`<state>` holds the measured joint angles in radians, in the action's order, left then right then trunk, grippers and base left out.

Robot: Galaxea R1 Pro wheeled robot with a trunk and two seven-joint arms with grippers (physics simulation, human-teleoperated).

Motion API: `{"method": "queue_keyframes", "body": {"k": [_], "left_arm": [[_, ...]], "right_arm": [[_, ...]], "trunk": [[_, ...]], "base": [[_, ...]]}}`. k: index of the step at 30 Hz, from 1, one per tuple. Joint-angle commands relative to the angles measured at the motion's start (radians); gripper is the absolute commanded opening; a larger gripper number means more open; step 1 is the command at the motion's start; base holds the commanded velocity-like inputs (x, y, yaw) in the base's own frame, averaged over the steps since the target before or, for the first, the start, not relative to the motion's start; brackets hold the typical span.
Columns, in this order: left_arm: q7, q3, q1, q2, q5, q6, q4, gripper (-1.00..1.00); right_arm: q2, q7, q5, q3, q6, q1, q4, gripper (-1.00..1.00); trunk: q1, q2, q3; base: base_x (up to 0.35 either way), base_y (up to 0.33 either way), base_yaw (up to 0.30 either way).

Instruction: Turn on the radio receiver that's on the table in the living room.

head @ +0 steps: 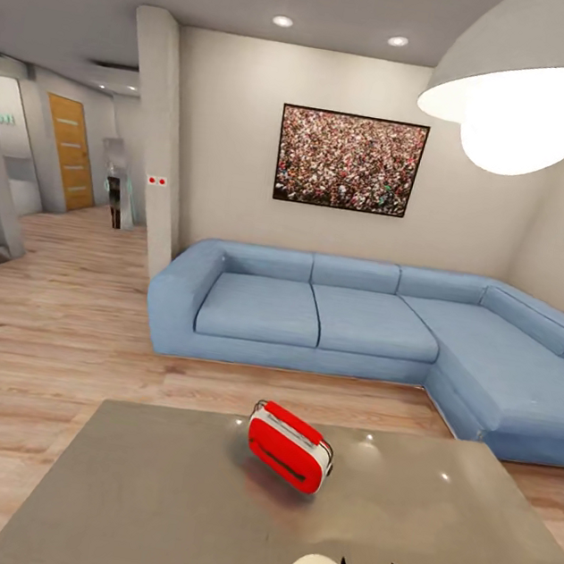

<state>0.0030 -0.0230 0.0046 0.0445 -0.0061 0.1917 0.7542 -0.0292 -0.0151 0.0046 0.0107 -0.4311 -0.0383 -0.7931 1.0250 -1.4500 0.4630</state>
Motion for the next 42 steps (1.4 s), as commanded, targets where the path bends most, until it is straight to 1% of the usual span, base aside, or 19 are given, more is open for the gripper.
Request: {"method": "queue_keyframes", "body": {"k": [1, 8, 16, 20, 27, 32, 37, 42], "left_arm": [[0.0, 0.0, 0.0, 0.0, 0.0, 0.001, 0.0, 1.0], [0.0, 0.0, 0.0, 0.0, 0.0, 0.002, 0.0, 1.0], [0.0, 0.0, 0.0, 0.0, 0.001, 0.003, -0.001, 1.0], [0.0, 0.0, 0.0, 0.0, 0.0, 0.003, -0.001, 1.0], [0.0, 0.0, 0.0, 0.0, 0.0, 0.002, -0.001, 1.0], [0.0, 0.0, 0.0, 0.0, 0.0, 0.002, -0.001, 1.0], [0.0, 0.0, 0.0, 0.001, 0.0, 0.003, -0.001, 1.0], [0.0, 0.0, 0.0, 0.001, 0.0, 0.003, 0.0, 1.0]], "right_arm": [[0.0, 0.0, 0.0, 0.0, 0.0, 0.0, 0.0, 1.0], [0.0, -0.001, 0.0, -0.001, 0.001, 0.0, 0.0, 1.0], [0.0, -0.003, -0.001, -0.002, 0.003, 0.0, 0.0, 1.0], [0.0, -0.003, -0.001, -0.002, 0.003, 0.0, 0.0, 1.0], [0.0, -0.003, 0.0, -0.002, 0.003, 0.0, 0.0, 1.0], [0.0, -0.003, -0.001, -0.002, 0.002, 0.0, 0.0, 1.0], [0.0, -0.003, -0.001, -0.001, 0.002, 0.0, 0.0, 1.0], [0.0, -0.003, -0.001, 0.0, 0.002, 0.0, 0.0, 1.0]], "trunk": [[0.0, 0.0, 0.0], [0.0, 0.0, 0.001], [0.0, 0.0, 0.005], [0.0, 0.0, 0.006], [0.0, 0.0, 0.006], [0.0, 0.0, 0.006], [0.0, 0.0, 0.006], [0.0, 0.0, 0.004]], "base": [[0.007, -0.006, 0.0], [0.002, -0.001, 0.026], [0.0, 0.0, 0.252], [0.0, 0.0, 0.114], [0.003, 0.0, 0.01], [0.175, 0.0, 0.0], [0.028, 0.0, 0.0], [0.001, 0.0, -0.079]]}}
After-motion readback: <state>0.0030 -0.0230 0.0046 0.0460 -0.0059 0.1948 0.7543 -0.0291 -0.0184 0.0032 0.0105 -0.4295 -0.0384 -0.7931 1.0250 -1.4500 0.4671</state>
